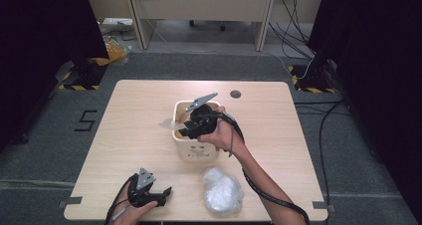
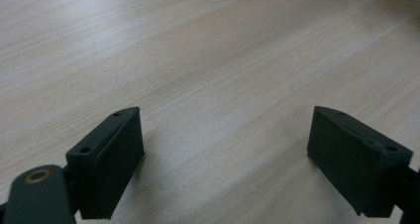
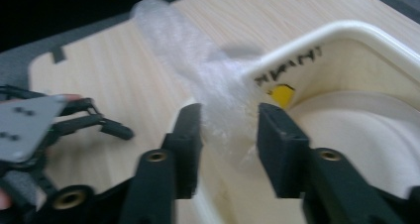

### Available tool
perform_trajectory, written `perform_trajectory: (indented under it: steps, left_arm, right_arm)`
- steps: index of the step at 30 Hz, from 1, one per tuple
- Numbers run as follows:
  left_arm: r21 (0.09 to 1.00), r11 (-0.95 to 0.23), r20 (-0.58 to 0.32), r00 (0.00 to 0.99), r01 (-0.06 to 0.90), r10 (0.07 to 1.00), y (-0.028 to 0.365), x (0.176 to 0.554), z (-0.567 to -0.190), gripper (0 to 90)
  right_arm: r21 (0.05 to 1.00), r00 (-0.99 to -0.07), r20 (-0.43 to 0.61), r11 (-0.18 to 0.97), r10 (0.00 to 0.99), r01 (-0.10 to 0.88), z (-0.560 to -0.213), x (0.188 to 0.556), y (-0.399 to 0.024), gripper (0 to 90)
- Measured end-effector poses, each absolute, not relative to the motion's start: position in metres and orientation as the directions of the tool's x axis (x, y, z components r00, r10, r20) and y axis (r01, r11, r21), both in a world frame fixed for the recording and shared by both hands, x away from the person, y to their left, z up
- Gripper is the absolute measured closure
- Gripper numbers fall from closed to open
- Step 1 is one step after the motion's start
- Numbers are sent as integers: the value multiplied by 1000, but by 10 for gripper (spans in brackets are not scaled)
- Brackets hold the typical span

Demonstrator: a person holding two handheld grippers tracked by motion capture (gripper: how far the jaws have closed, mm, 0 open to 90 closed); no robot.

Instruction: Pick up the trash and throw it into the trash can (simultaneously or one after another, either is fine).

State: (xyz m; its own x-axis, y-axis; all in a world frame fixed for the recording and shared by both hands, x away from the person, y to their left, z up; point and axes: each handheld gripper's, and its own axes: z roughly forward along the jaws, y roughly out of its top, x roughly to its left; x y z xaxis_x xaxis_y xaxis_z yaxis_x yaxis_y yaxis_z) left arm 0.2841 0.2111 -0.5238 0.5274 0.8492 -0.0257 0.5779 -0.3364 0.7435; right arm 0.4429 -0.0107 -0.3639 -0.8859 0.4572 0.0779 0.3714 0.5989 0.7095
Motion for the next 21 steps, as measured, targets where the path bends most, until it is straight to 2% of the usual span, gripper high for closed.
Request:
perform_trajectory:
  steps: [3, 10, 17, 21]
  left_arm:
    - [742, -341, -22, 529, 578, 848, 212, 284, -524, 133]
    - [747, -335, -20, 524, 574, 851, 212, 282, -524, 133]
    - [750, -332, -22, 523, 572, 852, 212, 281, -525, 132]
    - [749, -335, -20, 524, 572, 851, 212, 281, -525, 133]
  right_arm:
    - [684, -852, 87, 591, 516, 428, -372, 459, -18, 743]
    - [633, -820, 120, 594, 559, 497, -388, 474, -30, 734]
    - [693, -797, 143, 516, 586, 504, -369, 469, -43, 546]
    - [736, -790, 154, 465, 593, 492, -354, 462, -56, 468]
